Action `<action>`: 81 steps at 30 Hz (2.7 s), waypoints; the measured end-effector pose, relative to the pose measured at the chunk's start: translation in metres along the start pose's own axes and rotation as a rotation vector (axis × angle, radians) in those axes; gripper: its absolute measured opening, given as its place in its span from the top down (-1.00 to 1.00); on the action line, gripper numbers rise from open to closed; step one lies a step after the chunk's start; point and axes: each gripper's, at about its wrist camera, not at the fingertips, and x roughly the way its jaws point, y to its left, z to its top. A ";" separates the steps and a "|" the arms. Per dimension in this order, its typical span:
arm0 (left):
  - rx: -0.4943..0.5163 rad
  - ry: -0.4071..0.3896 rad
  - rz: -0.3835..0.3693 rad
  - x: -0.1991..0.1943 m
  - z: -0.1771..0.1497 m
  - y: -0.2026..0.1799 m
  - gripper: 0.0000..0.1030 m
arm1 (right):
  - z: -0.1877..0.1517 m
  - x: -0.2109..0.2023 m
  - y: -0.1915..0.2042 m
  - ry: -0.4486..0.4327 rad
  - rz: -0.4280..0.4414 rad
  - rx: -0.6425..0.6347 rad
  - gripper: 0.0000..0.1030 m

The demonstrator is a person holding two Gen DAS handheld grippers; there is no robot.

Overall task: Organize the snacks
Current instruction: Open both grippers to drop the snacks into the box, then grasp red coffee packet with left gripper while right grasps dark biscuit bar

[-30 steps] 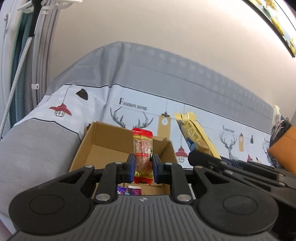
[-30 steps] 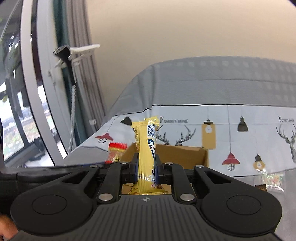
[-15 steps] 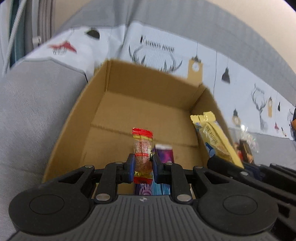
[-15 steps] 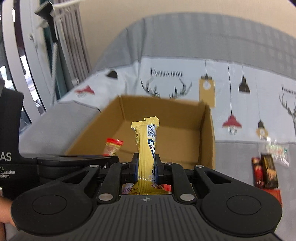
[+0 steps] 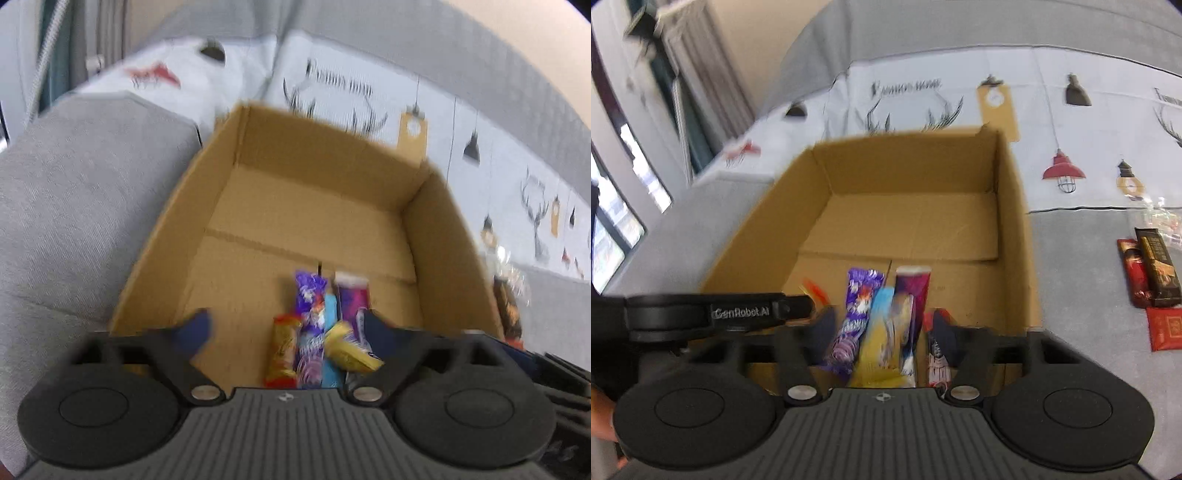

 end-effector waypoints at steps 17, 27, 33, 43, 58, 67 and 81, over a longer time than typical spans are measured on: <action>0.192 -0.143 -0.191 -0.023 -0.029 -0.143 -0.84 | -0.023 -0.104 -0.120 -0.178 -0.147 0.100 -0.24; 0.311 -0.091 -0.236 0.035 -0.044 -0.237 -0.09 | -0.036 -0.096 -0.207 -0.187 -0.195 0.177 -0.24; 0.327 0.015 -0.232 0.113 -0.038 -0.289 0.14 | -0.020 -0.060 -0.262 -0.152 -0.184 0.191 -0.25; 0.166 0.190 -0.293 0.213 -0.042 -0.284 0.30 | -0.007 0.016 -0.320 -0.032 -0.101 0.196 -0.21; 0.185 0.138 -0.307 0.219 -0.041 -0.288 1.00 | 0.004 0.033 -0.346 0.018 -0.071 0.149 0.54; 0.172 0.146 -0.321 0.213 -0.043 -0.297 0.01 | -0.011 0.001 -0.373 -0.025 -0.183 0.199 0.56; 0.378 -0.028 -0.183 0.232 -0.066 -0.346 -0.38 | -0.012 0.030 -0.368 0.020 -0.196 0.118 0.12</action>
